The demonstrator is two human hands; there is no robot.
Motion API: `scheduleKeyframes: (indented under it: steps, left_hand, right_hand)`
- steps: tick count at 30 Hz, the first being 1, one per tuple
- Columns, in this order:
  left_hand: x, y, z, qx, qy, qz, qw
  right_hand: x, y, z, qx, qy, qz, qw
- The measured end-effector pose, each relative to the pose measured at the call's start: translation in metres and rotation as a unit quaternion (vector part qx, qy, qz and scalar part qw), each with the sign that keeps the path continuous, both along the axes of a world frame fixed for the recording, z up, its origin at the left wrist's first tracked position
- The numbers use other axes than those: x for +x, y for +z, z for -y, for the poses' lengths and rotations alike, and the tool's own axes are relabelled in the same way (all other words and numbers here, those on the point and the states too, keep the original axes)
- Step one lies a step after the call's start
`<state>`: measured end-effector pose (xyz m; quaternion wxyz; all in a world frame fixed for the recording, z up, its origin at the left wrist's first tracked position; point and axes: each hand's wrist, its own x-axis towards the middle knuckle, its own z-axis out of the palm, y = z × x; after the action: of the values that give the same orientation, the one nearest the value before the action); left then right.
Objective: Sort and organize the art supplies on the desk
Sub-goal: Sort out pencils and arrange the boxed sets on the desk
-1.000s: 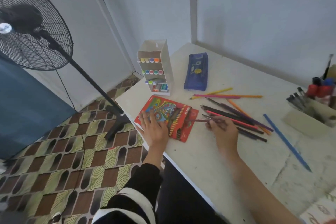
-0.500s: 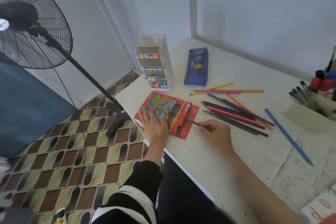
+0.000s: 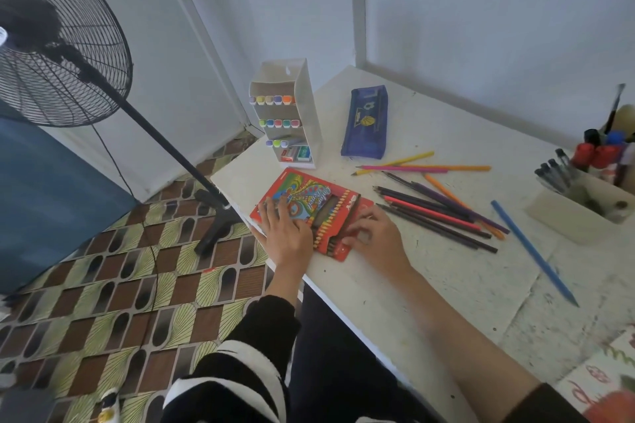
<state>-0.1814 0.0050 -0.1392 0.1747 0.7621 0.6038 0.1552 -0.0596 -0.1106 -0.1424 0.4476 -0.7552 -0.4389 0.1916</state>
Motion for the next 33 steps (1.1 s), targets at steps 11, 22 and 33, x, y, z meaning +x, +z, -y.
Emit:
scheduleKeyframes:
  steps: [11,22,33]
  left_hand:
    - [-0.002,0.0,-0.001,0.004,-0.014,0.025,1.0]
    - [-0.004,-0.003,-0.002,0.019,-0.023,0.046,0.999]
    - [-0.004,-0.004,-0.002,0.02,-0.031,0.026,0.999]
  right_hand:
    - [-0.001,0.001,0.0,-0.021,0.061,0.041,0.997]
    - [-0.007,0.008,-0.003,-0.085,0.048,0.057,0.994]
    - [-0.008,0.011,-0.008,-0.125,0.054,0.055,0.989]
